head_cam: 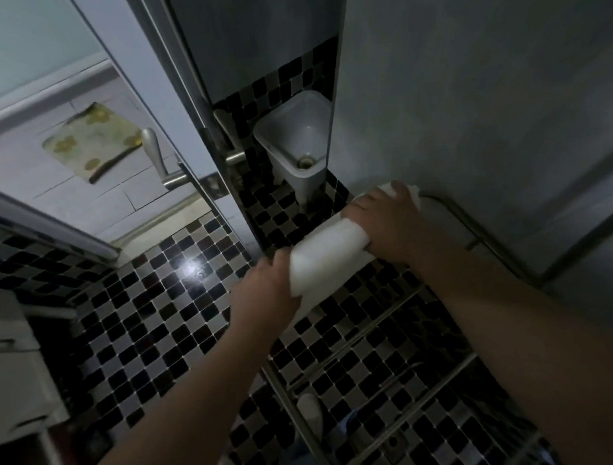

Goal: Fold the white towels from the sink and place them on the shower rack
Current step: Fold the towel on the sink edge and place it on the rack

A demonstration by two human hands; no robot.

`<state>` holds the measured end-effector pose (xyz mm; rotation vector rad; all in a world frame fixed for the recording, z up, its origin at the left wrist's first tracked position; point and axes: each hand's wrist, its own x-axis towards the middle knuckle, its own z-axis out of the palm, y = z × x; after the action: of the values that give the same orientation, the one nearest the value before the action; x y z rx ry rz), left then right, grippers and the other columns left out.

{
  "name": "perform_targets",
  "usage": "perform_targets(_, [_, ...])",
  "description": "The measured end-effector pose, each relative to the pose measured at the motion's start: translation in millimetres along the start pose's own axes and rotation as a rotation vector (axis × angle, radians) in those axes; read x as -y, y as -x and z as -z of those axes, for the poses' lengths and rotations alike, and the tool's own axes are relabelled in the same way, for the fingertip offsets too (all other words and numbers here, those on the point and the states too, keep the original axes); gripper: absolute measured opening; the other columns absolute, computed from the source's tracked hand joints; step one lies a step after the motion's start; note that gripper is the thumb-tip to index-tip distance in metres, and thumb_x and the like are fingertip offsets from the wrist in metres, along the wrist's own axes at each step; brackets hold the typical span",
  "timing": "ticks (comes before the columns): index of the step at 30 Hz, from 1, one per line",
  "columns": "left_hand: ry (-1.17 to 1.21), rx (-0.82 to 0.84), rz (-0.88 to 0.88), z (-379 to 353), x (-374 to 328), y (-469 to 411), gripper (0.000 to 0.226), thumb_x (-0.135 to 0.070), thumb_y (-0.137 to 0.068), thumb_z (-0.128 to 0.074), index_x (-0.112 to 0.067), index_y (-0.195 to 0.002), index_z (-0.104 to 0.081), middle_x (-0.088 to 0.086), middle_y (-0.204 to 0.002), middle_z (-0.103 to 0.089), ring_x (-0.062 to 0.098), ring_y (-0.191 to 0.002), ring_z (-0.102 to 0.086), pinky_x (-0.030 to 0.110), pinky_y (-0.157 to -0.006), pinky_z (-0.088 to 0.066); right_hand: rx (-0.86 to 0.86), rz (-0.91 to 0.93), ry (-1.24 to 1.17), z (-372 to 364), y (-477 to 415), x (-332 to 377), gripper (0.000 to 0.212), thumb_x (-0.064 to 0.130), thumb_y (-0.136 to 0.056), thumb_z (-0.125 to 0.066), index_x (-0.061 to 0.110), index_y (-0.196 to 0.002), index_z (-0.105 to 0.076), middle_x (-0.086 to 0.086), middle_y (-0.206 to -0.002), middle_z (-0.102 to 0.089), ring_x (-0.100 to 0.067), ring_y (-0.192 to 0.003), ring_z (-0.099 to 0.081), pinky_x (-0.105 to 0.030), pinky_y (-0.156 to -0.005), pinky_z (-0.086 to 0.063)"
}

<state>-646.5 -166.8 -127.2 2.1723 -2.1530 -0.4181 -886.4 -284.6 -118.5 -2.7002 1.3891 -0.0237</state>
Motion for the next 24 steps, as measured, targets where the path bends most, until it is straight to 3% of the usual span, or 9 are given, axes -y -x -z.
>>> perform_targets(3, [0.045,-0.025,0.012,-3.7,10.6,7.4,0.070,-0.041,-0.073,-0.082,-0.022,-0.129,-0.045,0.004,-0.109,-0.067,0.023,-0.091,-0.068,0.034,-0.064,-0.055,-0.054,-0.017,0.015,-6.8,1.8,-16.0,0.053,0.018,-0.068,-0.082,0.016,-0.119,-0.069,-0.010,-0.116,-0.069,-0.034,-0.105,-0.064,-0.062,-0.097,-0.041])
perform_targets(6, [0.042,-0.036,0.048,-2.5,14.7,13.9,0.066,-0.043,-0.073,-0.081,-0.020,-0.125,-0.047,0.003,-0.110,-0.065,0.023,-0.091,-0.067,0.035,-0.064,-0.055,0.126,-0.214,-0.035,-6.5,5.6,-33.3,0.064,0.027,-0.083,-0.075,0.022,-0.142,-0.049,-0.009,-0.142,-0.053,-0.033,-0.129,-0.048,-0.064,-0.113,-0.026])
perform_targets(8, [-0.007,-0.030,0.050,0.1,14.2,13.1,0.070,-0.050,-0.072,-0.078,-0.020,-0.127,-0.046,0.003,-0.116,-0.062,0.023,-0.099,-0.063,0.039,-0.077,-0.053,0.181,-0.299,0.048,-4.6,6.8,-36.1,0.072,0.035,-0.081,-0.073,0.027,-0.145,-0.040,-0.005,-0.146,-0.046,-0.030,-0.134,-0.039,-0.067,-0.116,-0.018])
perform_targets(11, [-0.058,-0.055,0.003,10.2,0.5,1.7,0.090,-0.066,-0.065,-0.074,-0.023,-0.137,-0.041,0.004,-0.128,-0.054,0.026,-0.116,-0.054,0.046,-0.098,-0.045,0.157,-0.153,0.145,8.2,-1.3,-13.0,0.094,0.047,-0.063,-0.081,0.033,-0.145,-0.036,-0.006,-0.154,-0.036,-0.033,-0.145,-0.024,-0.075,-0.112,-0.012])
perform_targets(13, [-0.053,-0.059,-0.042,14.1,-15.0,-10.3,0.103,-0.072,-0.062,-0.073,-0.023,-0.145,-0.036,0.005,-0.133,-0.053,0.028,-0.121,-0.052,0.048,-0.103,-0.042,0.120,0.051,0.160,11.7,-7.4,11.4,0.105,0.050,-0.051,-0.086,0.035,-0.144,-0.040,-0.005,-0.153,-0.040,-0.033,-0.145,-0.028,-0.073,-0.107,-0.018])
perform_targets(16, [-0.039,0.071,-0.033,8.6,-34.2,-28.4,0.107,-0.065,-0.067,-0.077,-0.022,-0.151,-0.028,0.008,-0.134,-0.055,0.031,-0.118,-0.057,0.045,-0.092,-0.046,0.177,0.166,0.172,5.5,-13.9,35.4,0.080,0.048,-0.067,-0.079,0.030,-0.139,-0.049,0.002,-0.137,-0.055,-0.025,-0.133,-0.046,-0.056,-0.108,-0.025])
perform_targets(18, [-0.089,0.103,-0.016,2.3,-38.0,-34.5,0.085,-0.053,-0.077,-0.076,-0.019,-0.144,-0.035,0.007,-0.123,-0.063,0.028,-0.104,-0.064,0.038,-0.075,-0.045,0.168,0.156,0.146,0.0,-16.3,36.6,0.043,0.036,-0.084,-0.064,0.023,-0.124,-0.058,0.000,-0.118,-0.064,-0.025,-0.114,-0.058,-0.045,-0.102,-0.032])
perform_targets(20, [-0.124,0.061,-0.021,1.0,-36.8,-34.9,0.065,-0.046,-0.083,-0.073,-0.018,-0.135,-0.045,0.006,-0.111,-0.068,0.026,-0.094,-0.068,0.032,-0.066,-0.040,0.036,0.194,0.052,-3.3,-15.8,35.6,0.021,0.020,-0.085,-0.061,0.013,-0.103,-0.068,-0.008,-0.095,-0.070,-0.030,-0.091,-0.064,-0.043,-0.091,-0.043])
perform_targets(24, [-0.081,0.012,-0.039,1.6,-28.1,-29.7,0.062,-0.047,-0.077,-0.076,-0.022,-0.128,-0.051,0.001,-0.100,-0.069,0.024,-0.083,-0.069,0.030,-0.061,-0.040,-0.011,0.240,0.023,-6.8,-12.7,27.8,0.020,0.024,-0.076,-0.071,0.012,-0.093,-0.070,-0.008,-0.085,-0.070,-0.030,-0.081,-0.065,-0.044,-0.082,-0.049])
